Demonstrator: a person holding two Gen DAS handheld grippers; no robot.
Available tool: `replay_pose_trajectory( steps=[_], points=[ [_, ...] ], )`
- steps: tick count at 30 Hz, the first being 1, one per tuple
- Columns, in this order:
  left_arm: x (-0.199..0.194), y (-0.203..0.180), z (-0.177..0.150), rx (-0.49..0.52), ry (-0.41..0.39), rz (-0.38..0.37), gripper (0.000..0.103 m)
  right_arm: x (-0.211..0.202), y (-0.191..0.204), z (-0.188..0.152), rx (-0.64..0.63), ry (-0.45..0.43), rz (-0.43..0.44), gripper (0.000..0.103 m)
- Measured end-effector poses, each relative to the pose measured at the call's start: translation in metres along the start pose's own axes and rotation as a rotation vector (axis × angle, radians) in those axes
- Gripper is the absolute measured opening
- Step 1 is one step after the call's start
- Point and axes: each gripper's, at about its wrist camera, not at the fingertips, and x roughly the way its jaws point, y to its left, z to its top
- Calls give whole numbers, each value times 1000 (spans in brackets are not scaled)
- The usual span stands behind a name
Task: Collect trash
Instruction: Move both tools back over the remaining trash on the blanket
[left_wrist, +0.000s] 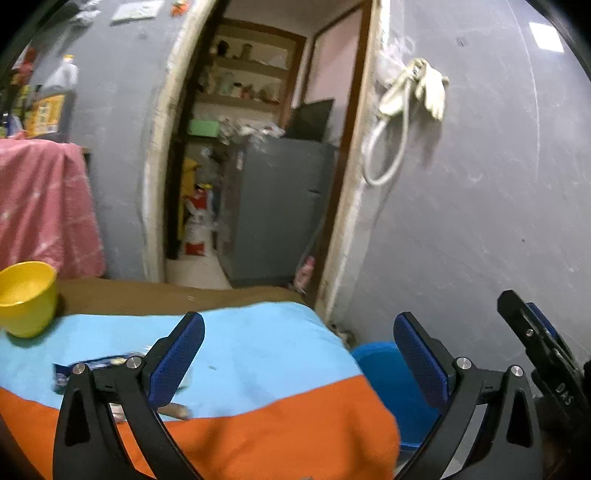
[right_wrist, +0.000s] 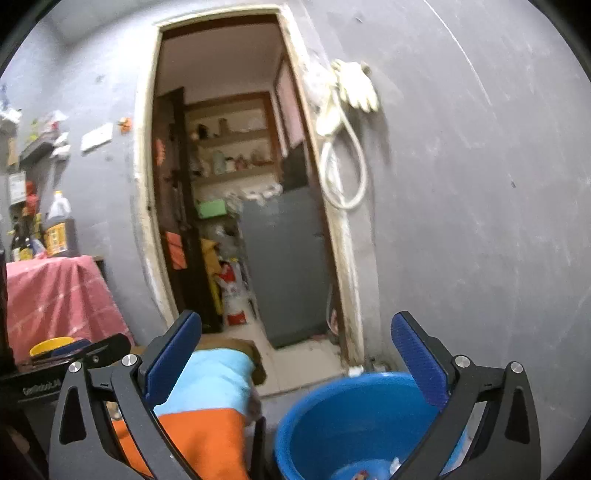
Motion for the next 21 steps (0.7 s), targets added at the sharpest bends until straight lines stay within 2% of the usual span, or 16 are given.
replay_pose_trajectory(
  steps=[10,21],
  points=[
    [-55,54,3,-49,-128,163,101,-11,56,1,-94,-125,107,103],
    [-101,103,-10,-57,-198,295,101,-14,119,-7,-177,-189,221,103]
  ],
)
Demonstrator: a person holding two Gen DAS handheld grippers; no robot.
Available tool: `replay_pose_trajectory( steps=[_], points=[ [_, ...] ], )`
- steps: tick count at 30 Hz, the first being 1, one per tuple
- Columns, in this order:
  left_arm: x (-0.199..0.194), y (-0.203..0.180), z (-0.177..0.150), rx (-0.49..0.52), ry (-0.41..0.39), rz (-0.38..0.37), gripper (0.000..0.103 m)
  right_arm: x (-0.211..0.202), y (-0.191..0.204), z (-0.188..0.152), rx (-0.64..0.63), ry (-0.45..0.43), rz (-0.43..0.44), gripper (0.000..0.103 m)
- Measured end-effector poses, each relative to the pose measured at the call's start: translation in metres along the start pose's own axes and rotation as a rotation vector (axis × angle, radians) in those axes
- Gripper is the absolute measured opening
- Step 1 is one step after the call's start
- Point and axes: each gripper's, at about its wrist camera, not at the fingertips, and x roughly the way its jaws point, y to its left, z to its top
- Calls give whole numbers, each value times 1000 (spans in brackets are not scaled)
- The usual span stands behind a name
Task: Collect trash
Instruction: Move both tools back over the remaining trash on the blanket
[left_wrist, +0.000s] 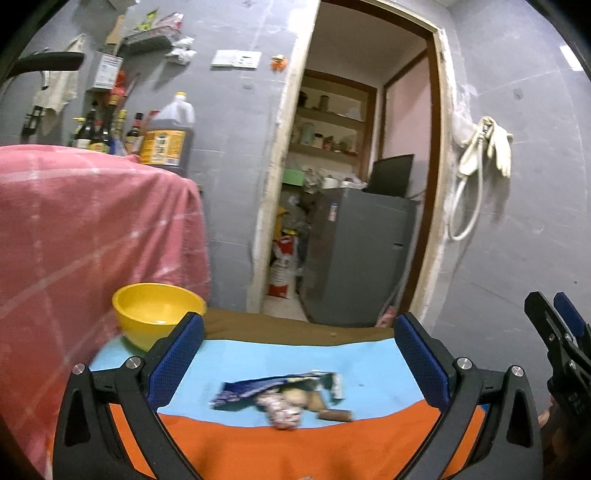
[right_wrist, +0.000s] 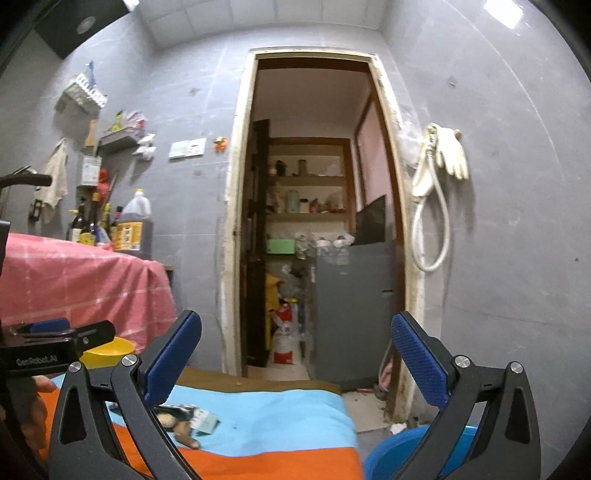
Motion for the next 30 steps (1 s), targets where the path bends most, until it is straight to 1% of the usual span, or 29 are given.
replay_pose_trajectory(
  steps=[4,11,14,20,23,25,30],
  points=[
    [-6,19,-1,10,-8,46,101,6,17,-3,-8,7,47,103],
    [-7,56,-8,23,11,110,101,22,40,-12,-23,76,110,103],
    [-5,67,-13,26,20,123,101,28,48,-18,-29,110,132,103],
    [3,83,-24,38,54,122,101,41,62,-30,-47,189,167,103],
    [11,87,-30,55,93,122,101,50,69,-37,-64,253,174,103],
    [19,88,-35,63,129,120,101,58,72,-44,-74,314,177,103],
    [47,97,-43,34,283,105,101,76,73,-59,-69,454,178,103]
  ],
)
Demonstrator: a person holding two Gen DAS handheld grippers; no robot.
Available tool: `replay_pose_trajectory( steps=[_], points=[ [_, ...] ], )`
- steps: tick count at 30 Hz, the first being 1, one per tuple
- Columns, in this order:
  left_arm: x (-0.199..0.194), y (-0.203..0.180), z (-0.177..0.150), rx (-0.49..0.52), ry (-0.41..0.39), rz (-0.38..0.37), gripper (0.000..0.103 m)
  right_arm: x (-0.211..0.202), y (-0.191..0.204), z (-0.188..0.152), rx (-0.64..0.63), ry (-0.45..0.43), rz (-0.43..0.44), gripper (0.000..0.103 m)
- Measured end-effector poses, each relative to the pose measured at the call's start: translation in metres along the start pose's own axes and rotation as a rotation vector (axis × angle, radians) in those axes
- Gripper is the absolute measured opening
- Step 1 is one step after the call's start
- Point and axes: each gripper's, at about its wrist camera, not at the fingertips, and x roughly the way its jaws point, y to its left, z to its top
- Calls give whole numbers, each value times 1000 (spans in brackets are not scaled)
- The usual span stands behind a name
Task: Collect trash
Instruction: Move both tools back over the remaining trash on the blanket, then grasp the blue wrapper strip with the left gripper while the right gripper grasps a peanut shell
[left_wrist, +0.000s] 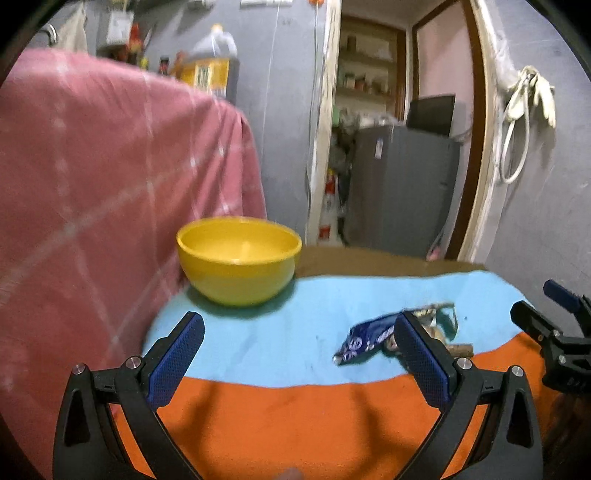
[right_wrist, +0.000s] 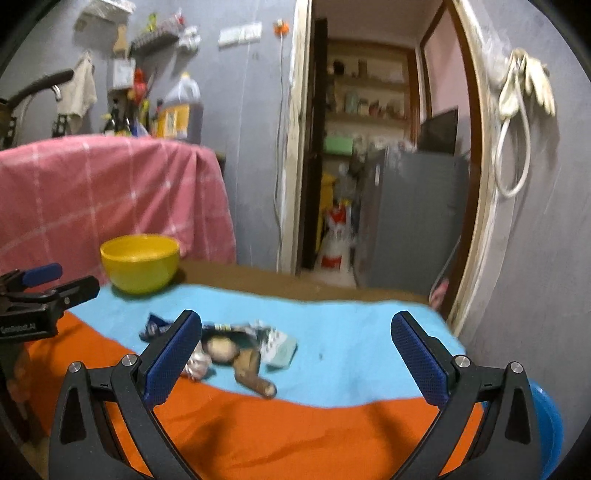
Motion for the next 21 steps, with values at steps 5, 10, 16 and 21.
replay_pose_trajectory(
  steps=[5,10,16,21],
  points=[
    [26,-4,-3,9,126,-41,101,20,-5,-7,30,119,18,103],
    [46,-12,-4,22,210,-102,96,39,-10,-16,79,228,60,103],
    [63,-14,-3,20,282,-175,77,55,-7,-24,80,318,120,91],
    [74,-19,-2,49,331,-219,60,64,-4,-27,70,357,147,81]
  ],
)
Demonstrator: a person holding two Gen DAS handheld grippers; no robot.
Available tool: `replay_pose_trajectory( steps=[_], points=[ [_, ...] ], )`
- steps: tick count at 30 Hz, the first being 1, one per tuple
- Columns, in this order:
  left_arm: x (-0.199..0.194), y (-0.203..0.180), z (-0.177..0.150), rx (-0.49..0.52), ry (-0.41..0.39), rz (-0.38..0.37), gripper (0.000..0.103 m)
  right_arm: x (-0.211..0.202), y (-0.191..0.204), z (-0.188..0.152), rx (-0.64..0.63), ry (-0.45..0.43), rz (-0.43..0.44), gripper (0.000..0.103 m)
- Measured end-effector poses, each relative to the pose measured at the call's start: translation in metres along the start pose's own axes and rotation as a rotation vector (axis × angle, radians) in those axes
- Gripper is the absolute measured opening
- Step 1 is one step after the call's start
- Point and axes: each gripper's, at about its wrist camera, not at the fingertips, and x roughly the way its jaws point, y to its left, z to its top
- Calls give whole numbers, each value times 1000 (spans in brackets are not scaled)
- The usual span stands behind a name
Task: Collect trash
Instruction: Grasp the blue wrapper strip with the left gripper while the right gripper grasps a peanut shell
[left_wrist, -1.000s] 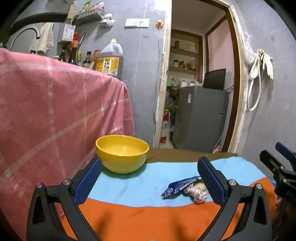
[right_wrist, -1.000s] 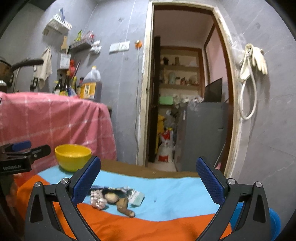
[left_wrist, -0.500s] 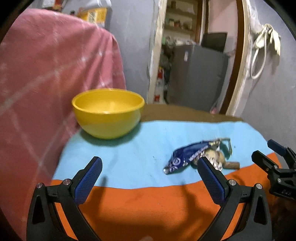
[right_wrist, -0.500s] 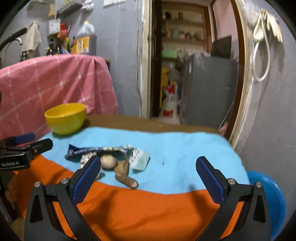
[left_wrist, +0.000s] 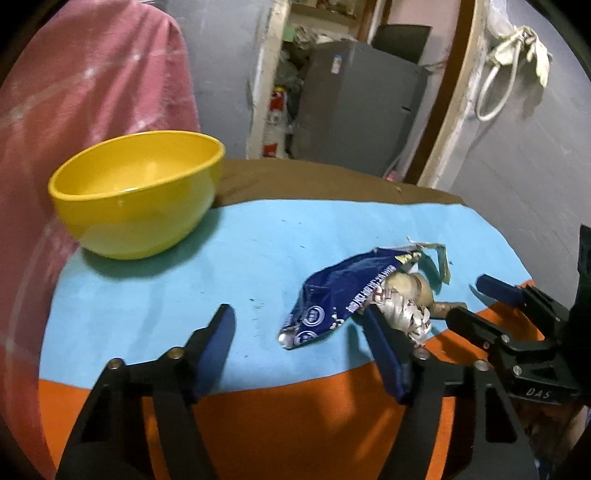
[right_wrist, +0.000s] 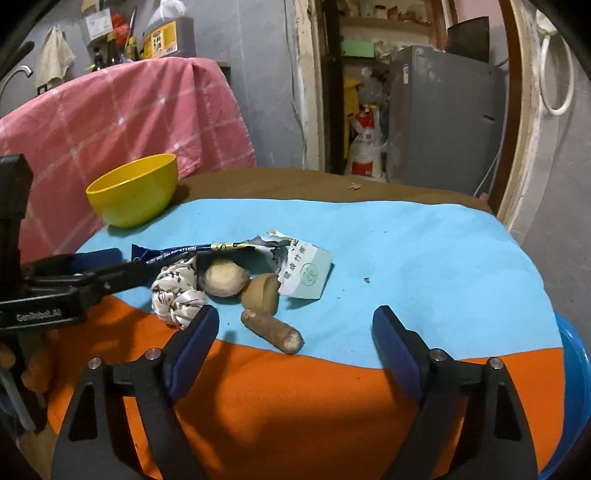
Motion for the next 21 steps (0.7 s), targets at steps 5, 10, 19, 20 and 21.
replay_pose_trajectory(
  steps=[5,10,19,20,21],
  points=[
    [6,-6,3,48,20,-7,39,9,-1,2,-3,46,42,68],
    [8,-8,3,65,28,-13,21,13,4,2,-34,76,67,56],
    [4,-13,3,96,14,-10,7,14,7,-1,-49,85,83,38],
    [3,-13,3,91,13,-8,6,13,7,-1,-46,84,87,33],
    [3,-12,2,86,13,-7,6,13,7,-2,-46,83,88,31]
  ],
)
